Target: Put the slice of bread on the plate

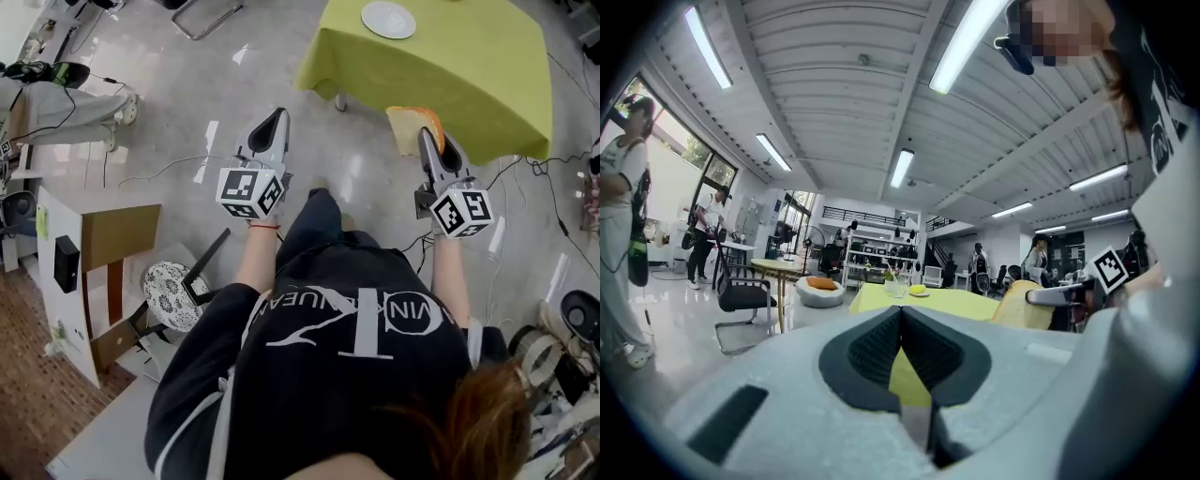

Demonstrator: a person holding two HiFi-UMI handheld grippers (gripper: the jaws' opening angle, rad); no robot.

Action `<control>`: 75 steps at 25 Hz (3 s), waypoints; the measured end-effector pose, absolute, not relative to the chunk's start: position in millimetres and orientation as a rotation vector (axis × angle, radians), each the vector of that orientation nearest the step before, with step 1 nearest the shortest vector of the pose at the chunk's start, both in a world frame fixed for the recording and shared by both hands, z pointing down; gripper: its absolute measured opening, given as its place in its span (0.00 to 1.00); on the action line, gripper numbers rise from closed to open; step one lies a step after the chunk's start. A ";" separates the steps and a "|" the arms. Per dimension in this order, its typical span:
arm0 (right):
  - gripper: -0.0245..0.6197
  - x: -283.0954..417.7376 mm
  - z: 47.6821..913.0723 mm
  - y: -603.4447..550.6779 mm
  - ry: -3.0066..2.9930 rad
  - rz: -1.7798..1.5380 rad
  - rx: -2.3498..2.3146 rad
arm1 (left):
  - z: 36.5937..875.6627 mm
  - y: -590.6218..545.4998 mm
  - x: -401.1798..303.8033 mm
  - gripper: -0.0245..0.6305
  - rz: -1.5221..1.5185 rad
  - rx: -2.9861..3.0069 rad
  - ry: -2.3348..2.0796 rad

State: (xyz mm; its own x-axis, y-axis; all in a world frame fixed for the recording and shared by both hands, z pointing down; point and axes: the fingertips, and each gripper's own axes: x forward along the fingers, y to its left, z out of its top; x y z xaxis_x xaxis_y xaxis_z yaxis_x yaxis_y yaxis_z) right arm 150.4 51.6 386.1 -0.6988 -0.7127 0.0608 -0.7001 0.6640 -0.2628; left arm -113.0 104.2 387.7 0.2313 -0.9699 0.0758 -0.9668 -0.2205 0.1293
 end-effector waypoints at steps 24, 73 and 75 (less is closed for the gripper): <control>0.19 120.1 385.2 -122.2 2.738 -0.456 -1.376 | 395.3 -120.8 -116.0 0.05 -0.030 2.505 -1.588; 0.19 56.0 436.7 -315.8 2.450 -1.200 -1.090 | 448.2 -290.8 -102.6 0.05 0.032 2.369 -1.498; 0.19 53.5 439.6 -318.9 2.449 -1.218 -1.082 | 450.3 -292.7 -104.8 0.05 0.034 2.362 -1.501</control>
